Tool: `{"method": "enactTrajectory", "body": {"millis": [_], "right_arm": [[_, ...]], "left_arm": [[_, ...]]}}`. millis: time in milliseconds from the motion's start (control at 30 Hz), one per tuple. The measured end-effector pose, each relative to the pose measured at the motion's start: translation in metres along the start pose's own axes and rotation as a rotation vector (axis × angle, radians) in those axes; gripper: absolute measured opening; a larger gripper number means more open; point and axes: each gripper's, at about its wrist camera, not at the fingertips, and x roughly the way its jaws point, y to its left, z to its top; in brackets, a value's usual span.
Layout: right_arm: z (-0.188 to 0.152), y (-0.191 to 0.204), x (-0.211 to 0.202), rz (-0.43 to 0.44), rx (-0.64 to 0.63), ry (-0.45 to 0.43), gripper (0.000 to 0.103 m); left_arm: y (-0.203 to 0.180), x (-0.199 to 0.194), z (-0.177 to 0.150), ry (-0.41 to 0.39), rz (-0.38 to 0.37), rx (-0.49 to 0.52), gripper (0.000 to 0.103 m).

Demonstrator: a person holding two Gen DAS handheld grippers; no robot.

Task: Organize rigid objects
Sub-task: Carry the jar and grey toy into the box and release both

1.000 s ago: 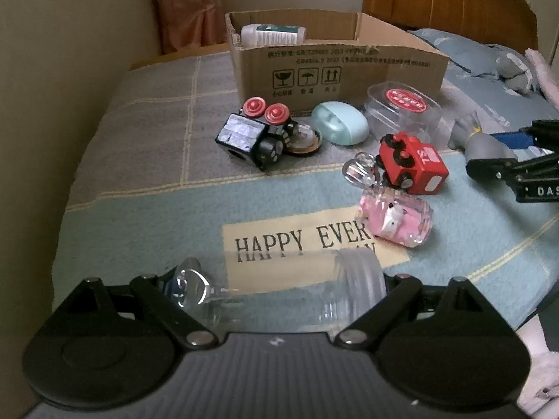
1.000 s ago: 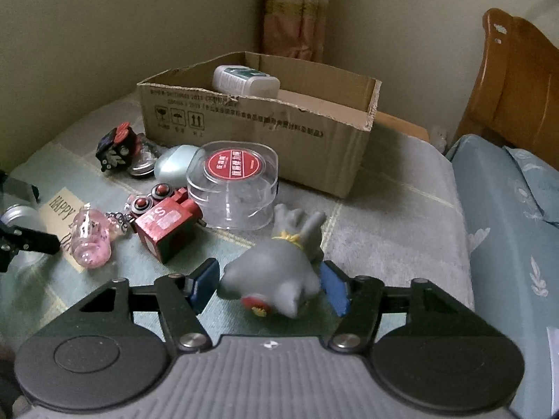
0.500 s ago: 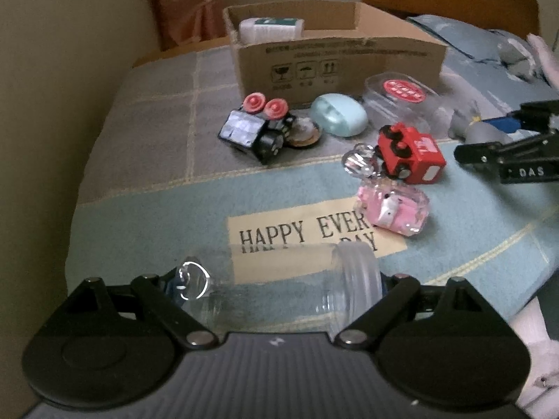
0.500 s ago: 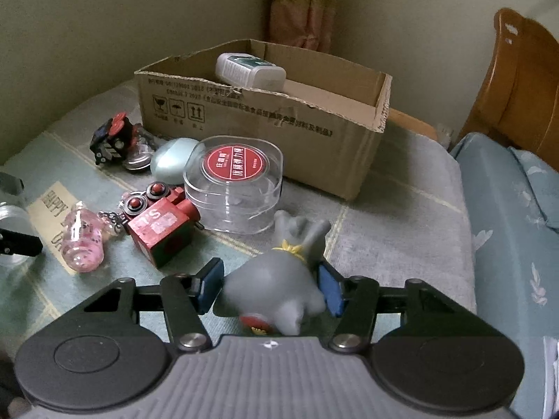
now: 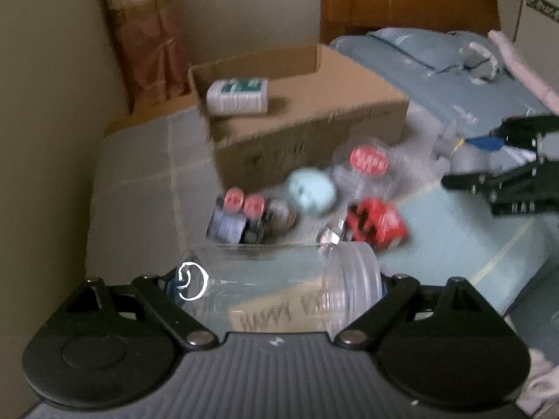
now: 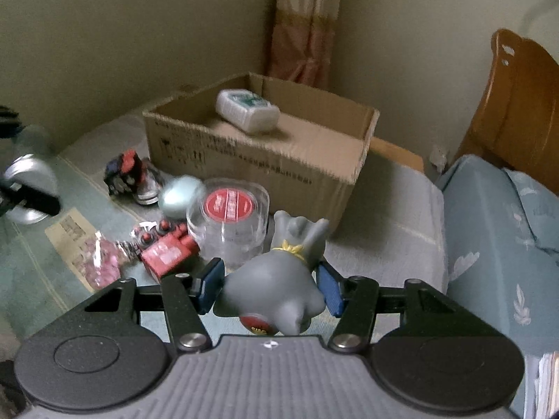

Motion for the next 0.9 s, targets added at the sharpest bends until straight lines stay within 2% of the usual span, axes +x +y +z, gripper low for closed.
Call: {"method": "enactTrajectory", "body": {"millis": [167,333,467,667,900], "right_arm": [[0.022,-0.009,-0.008,0.001,-0.018,-0.041,0.063],[0.047,-0.020,-0.010,-0.016,-0.022,-0.093,0.063],[0.065,-0.027,-0.008,-0.029,-0.027,-0.122,0.063],[0.083,-0.034,0.004,-0.044,-0.032,-0.127,0.063],[0.092,-0.033,0.017,-0.024,-0.032,-0.110,0.063]], "left_arm": [[-0.001,0.004,0.050,-0.051,-0.032,0.036,0.091],[-0.002,0.022,0.100,-0.115,-0.013,0.061,0.091],[0.002,0.047,0.131,-0.119,-0.003,0.043,0.091],[0.013,0.077,0.146,-0.115,0.008,0.010,0.094],[0.029,0.079,0.125,-0.067,0.008,-0.060,0.094]]}}
